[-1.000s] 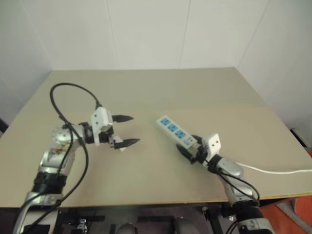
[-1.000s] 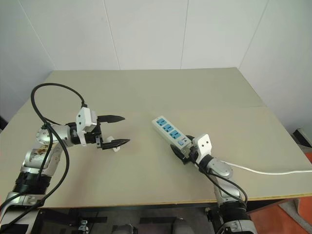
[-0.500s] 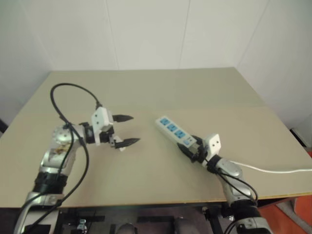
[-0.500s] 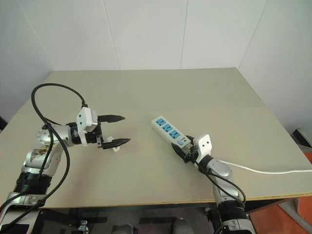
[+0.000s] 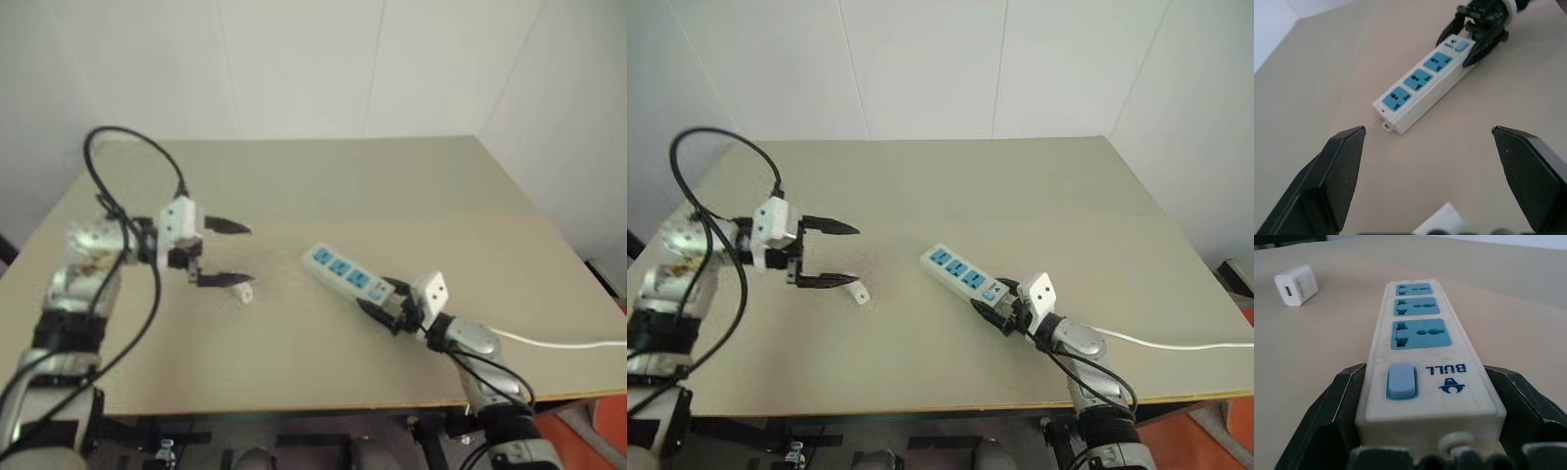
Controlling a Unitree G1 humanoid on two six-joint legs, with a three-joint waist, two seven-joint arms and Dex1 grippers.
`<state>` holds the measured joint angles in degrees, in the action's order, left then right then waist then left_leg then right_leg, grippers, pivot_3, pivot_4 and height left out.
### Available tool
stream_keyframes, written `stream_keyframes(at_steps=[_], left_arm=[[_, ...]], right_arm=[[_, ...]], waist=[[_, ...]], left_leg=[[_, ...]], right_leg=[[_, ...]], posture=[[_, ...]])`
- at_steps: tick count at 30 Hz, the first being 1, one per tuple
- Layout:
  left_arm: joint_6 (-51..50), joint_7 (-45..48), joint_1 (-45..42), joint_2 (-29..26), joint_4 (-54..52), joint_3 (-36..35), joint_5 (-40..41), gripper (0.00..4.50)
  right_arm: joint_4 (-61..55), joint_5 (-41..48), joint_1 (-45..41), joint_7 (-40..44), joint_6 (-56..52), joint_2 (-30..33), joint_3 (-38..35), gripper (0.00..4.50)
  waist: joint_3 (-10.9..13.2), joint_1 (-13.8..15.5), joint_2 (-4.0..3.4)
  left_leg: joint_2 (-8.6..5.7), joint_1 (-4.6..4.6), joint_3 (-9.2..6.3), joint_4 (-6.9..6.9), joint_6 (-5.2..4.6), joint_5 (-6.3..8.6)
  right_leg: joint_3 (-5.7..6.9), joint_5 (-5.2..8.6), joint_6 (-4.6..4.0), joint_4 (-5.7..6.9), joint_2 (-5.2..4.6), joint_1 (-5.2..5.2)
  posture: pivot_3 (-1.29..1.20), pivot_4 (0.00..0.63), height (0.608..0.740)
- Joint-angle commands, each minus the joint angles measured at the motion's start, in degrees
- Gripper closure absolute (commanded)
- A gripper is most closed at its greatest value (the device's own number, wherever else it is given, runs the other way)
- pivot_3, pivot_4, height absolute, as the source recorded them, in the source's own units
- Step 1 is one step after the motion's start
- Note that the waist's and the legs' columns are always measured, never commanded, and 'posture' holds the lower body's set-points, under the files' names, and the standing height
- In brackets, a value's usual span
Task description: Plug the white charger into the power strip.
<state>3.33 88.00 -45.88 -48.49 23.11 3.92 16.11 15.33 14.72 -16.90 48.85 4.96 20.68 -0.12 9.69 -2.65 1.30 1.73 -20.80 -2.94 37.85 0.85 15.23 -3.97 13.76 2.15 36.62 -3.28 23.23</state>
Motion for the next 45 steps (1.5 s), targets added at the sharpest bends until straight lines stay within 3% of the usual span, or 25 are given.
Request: stream_keyframes(at_steps=[1,4,9,14,20,28,35,45], left_arm=[[-1.0,4.4,-8.0,-6.1,7.9,9.0,-7.1,0.00],[-2.7,4.5,-16.4,-6.1,14.4,15.2,-13.2,0.00],[-6.8,4.5,-28.2,-3.0,20.6,23.9,-11.3,0.00],[-4.0,4.5,-33.1,-2.2,26.0,32.8,-13.0,0.00],[5.5,4.5,-35.9,0.3,33.2,36.6,-14.5,0.00],[18.9,4.5,-37.1,-0.8,33.4,49.2,-2.8,0.00],[35.3,4.5,-37.4,1.2,36.2,58.1,-2.3,0.00],[42.9,4.5,-38.5,10.1,44.8,57.7,-9.3,0.00]], right_arm=[[-2.8,0.6,-0.5,0.9,-0.9,1.1,0.0,1.10],[-2.3,0.2,-0.9,0.6,-1.3,1.0,0.1,1.10],[-1.0,-0.5,-1.3,0.2,-1.4,0.2,0.8,1.10],[-1.4,-0.6,-0.7,-0.1,-1.5,-0.1,1.1,1.10],[-1.1,-1.0,-0.5,-0.5,-2.3,0.4,1.4,1.10],[-1.7,-1.0,-0.1,-0.8,-2.5,0.8,1.5,1.10],[-2.8,-1.2,0.8,-1.2,-2.9,0.9,1.9,1.10],[-4.5,-1.5,2.1,-2.5,-3.7,1.5,2.0,1.10]], waist=[[0.0,-0.2,0.00],[0.0,-0.1,0.01],[0.0,0.3,0.04],[0.0,-0.6,0.01],[0.1,-0.8,0.03],[0.1,-0.8,0.03],[0.1,-0.5,0.03],[0.1,0.1,0.03]], left_leg=[[0.00,-0.02,-0.02,0.00,0.00,0.00],[-0.01,-0.03,-0.03,0.00,-0.01,0.00],[-0.01,-0.11,-0.05,0.02,-0.01,0.00],[0.00,-0.16,-0.04,0.03,-0.04,0.02],[-0.02,-0.19,-0.06,0.04,-0.05,0.02],[-0.01,-0.23,-0.07,0.05,-0.05,0.02],[-0.02,-0.23,-0.06,0.06,-0.05,0.02],[-0.04,-0.26,-0.06,0.15,-0.10,0.04]], right_leg=[[0.00,0.00,0.00,0.00,0.01,0.01],[-0.01,0.02,0.02,-0.01,0.05,0.03],[0.02,0.03,0.04,0.00,0.03,0.03],[-0.03,0.06,0.07,0.06,0.04,0.09],[-0.01,0.08,0.08,0.06,0.03,0.14],[-0.02,0.08,0.08,0.07,0.02,0.14],[-0.03,0.07,0.08,0.06,0.01,0.14],[-0.04,0.08,0.08,0.05,0.03,0.13]], posture=[[0.00,0.150,0.740],[0.00,0.150,0.740],[0.00,0.150,0.740],[0.00,0.150,0.740],[0.00,0.150,0.740],[0.00,0.150,0.740],[0.00,0.150,0.740],[0.00,0.150,0.740]])
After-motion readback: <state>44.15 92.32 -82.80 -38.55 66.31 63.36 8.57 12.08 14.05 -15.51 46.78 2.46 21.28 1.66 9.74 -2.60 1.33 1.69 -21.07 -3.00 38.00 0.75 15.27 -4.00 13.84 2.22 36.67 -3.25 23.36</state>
